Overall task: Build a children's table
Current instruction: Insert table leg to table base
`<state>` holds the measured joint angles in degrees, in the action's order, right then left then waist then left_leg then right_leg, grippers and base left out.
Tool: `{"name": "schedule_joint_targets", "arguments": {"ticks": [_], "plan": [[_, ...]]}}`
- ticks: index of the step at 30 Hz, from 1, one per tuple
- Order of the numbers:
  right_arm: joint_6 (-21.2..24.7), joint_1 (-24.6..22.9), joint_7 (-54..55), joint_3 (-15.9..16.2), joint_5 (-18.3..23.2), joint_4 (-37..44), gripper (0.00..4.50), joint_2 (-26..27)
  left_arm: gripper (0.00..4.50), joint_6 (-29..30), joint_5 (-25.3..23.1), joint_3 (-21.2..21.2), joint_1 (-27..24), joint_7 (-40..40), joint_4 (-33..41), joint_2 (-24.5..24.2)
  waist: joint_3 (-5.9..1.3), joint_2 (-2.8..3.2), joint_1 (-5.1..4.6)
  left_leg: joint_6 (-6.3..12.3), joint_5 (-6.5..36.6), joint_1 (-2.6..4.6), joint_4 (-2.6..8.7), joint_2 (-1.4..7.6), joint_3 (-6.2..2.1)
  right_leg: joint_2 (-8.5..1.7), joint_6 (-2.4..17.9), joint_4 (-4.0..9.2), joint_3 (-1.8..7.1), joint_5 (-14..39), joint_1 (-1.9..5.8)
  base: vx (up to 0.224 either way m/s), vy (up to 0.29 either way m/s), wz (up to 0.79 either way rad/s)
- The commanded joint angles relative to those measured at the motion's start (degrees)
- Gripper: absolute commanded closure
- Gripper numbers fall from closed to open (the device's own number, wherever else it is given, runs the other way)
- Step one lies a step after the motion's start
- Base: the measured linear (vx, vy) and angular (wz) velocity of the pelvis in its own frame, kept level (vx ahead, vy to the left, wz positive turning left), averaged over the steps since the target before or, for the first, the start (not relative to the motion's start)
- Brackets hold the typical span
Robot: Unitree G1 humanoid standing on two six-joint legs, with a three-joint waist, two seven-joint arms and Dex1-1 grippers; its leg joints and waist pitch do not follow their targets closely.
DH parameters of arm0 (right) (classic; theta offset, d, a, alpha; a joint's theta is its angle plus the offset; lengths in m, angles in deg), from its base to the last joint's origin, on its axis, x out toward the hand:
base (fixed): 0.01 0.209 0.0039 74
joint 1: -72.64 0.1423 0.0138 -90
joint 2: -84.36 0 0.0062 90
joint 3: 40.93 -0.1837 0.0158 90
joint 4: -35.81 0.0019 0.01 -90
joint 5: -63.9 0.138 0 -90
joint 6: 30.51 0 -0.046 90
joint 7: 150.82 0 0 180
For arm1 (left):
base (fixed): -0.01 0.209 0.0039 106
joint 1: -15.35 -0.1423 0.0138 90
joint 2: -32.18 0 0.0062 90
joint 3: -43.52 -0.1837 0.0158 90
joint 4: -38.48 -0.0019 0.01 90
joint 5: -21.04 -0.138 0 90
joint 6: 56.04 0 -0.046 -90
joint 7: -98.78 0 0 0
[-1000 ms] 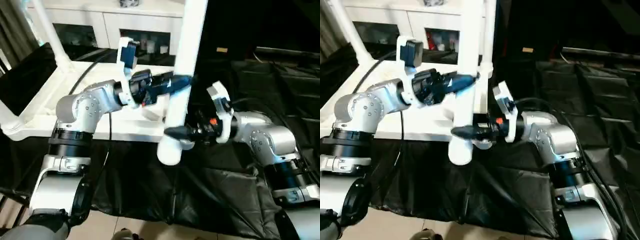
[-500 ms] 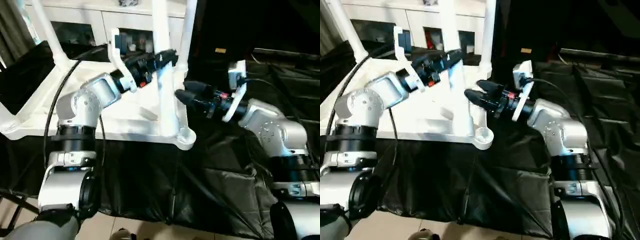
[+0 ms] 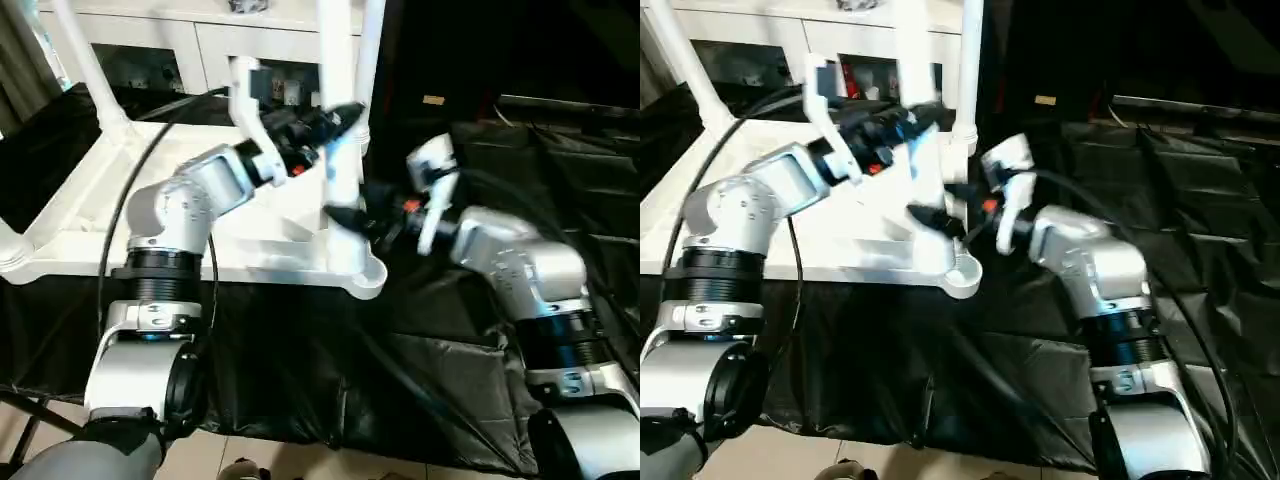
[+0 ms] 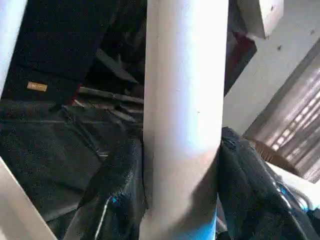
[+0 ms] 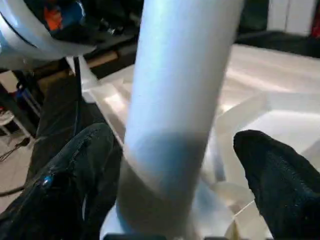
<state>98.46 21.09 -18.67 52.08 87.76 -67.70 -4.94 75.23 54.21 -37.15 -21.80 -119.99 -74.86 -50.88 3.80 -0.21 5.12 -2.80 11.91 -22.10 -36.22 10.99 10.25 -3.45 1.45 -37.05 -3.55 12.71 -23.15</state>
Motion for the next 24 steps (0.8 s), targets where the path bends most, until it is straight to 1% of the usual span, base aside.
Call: {"name": "schedule_joint_targets", "arguments": {"ticks": [1,3,4,5,6,7,8,9,10,12,15,16,21,22,24], "plan": [[1.51,1.14,0.08,1.04,-0.78,1.03,0.16,-0.72,2.68,-0.55,-1.19,-1.45,1.33,-1.23,2.21,-0.69,-4.97,-0.86,0.03,4.42,-4.49,0.98,3.6,2.05,-0.62,-4.67,14.98,3.03,2.99,-7.44,4.06,0.0,0.0,0.0],[1.95,1.4,-0.37,1.92,-0.97,0.59,0.16,-1.18,2.68,-0.5,-1.61,-2.45,1.31,-1.73,2.76,-0.8,-4.99,-0.72,0.06,4.11,-4.43,1.07,3.63,2.16,-0.66,-4.72,15.02,2.97,2.98,-7.3,3.99,0.0,0.0,0.0],[1.96,1.45,-0.55,2.1,-1.05,0.48,0.16,-1.26,2.69,-0.48,-1.63,-2.59,1.34,-1.84,2.82,-0.79,-4.98,-0.84,0.07,3.92,-4.5,1.03,3.62,2.13,-0.64,-4.73,15.17,2.92,2.99,-7.75,4.06,0.0,0.0,0.0],[2.0,1.57,-0.73,2.42,-1.24,0.22,0.32,-1.34,2.69,-0.45,-1.61,-2.84,1.47,-1.95,2.81,-0.78,-4.95,-0.86,0.05,3.88,-4.44,1.04,3.62,2.13,-0.63,-4.73,15.23,2.92,3.01,-7.89,4.03,0.0,0.0,0.0],[1.94,1.72,-0.93,2.78,-1.44,-0.08,0.32,-1.36,2.69,-0.52,-1.75,-3.26,1.7,-2.23,2.69,-0.84,-4.94,-0.94,0.01,3.86,-4.27,1.01,3.62,2.05,-0.59,-4.7,15.28,2.94,3.01,-7.96,4.05,0.0,0.0,0.0],[2.06,1.85,-1.05,3.16,-1.61,-0.26,0.41,-1.38,2.69,-0.59,-1.79,-3.54,1.91,-2.43,2.54,-0.85,-4.92,-1.0,0.01,3.84,-4.14,1.01,3.63,2.01,-0.58,-4.68,15.25,2.97,3.03,-7.85,4.07,0.0,0.0,0.0],[2.14,1.91,-1.07,3.32,-1.68,-0.33,0.51,-1.38,2.69,-0.63,-1.77,-3.61,1.99,-2.48,2.45,-0.84,-4.94,-0.95,0.03,3.78,-4.21,1.01,3.63,2.02,-0.6,-4.73,15.25,2.96,3.02,-7.78,4.1,0.0,0.0,0.0],[2.15,1.98,-1.19,3.56,-1.79,-0.48,0.51,-1.35,2.69,-0.68,-1.86,-3.99,2.1,-2.82,2.49,-0.9,-4.96,-0.92,0.02,3.76,-4.47,1.02,3.6,2.07,-0.61,-4.73,15.29,2.9,3.06,-8.25,4.06,0.0,0.0,0.0],[2.15,1.99,-1.2,3.59,-1.81,-0.5,0.74,-1.34,2.69,-0.69,-1.88,-4.05,2.11,-2.87,2.5,-0.91,-4.99,-0.94,0.03,3.75,-4.58,1.03,3.6,2.07,-0.63,-4.73,15.37,2.84,3.04,-8.68,4.11,0.0,0.0,0.0],[2.1,2.19,-1.28,3.88,-2.01,-0.91,0.95,-1.07,2.69,-0.42,-1.86,-4.9,2.16,-3.73,2.99,-0.92,-5.02,-0.92,0.04,3.79,-4.69,1.03,3.55,2.03,-0.62,-4.75,15.66,2.79,3.05,-9.34,4.13,0.0,0.0,0.0],[2.54,2.41,-1.34,4.24,-1.73,-1.2,1.06,-1.11,2.69,-0.46,-2.24,-5.9,1.96,-4.73,3.56,-1.04,-5.0,-0.93,0.07,3.85,-4.74,1.05,3.58,2.1,-0.64,-4.76,15.83,2.74,3.04,-9.64,4.12,0.0,0.0,0.0],[2.57,2.49,-1.48,4.42,-1.64,-1.31,1.24,-1.2,2.69,-0.48,-2.24,-5.93,1.97,-4.71,3.49,-1.04,-4.99,-1.0,0.01,3.9,-4.65,1.04,3.57,2.05,-0.6,-4.71,15.89,2.77,3.05,-9.58,4.15,0.0,0.0,0.0],[3.39,2.56,-2.48,4.7,-1.64,-1.77,1.65,-1.26,2.69,-0.95,-2.74,-6.79,2.39,-6.0,2.78,-1.56,-4.98,-0.85,0.02,3.71,-4.23,1.0,3.59,2.08,-0.67,-4.75,15.77,2.78,3.04,-9.24,4.21,0.0,0.0,0.0],[3.45,2.56,-2.53,4.71,-1.62,-1.86,1.65,-1.27,2.69,-0.91,-2.68,-6.85,2.45,-6.18,2.78,-1.58,-4.99,-0.86,0.05,3.66,-4.21,1.05,3.6,2.11,-0.67,-4.76,15.79,2.8,3.04,-9.23,4.18,0.0,0.0,0.0],[4.17,2.47,-2.71,4.56,-1.26,-2.2,1.88,-1.24,2.69,-0.92,-2.66,-6.9,2.73,-6.26,2.67,-1.56,-5.02,-0.74,0.06,3.58,-4.25,1.07,3.59,2.1,-0.7,-4.72,16.0,2.73,3.03,-9.66,4.19,0.0,0.0,0.0]]}}
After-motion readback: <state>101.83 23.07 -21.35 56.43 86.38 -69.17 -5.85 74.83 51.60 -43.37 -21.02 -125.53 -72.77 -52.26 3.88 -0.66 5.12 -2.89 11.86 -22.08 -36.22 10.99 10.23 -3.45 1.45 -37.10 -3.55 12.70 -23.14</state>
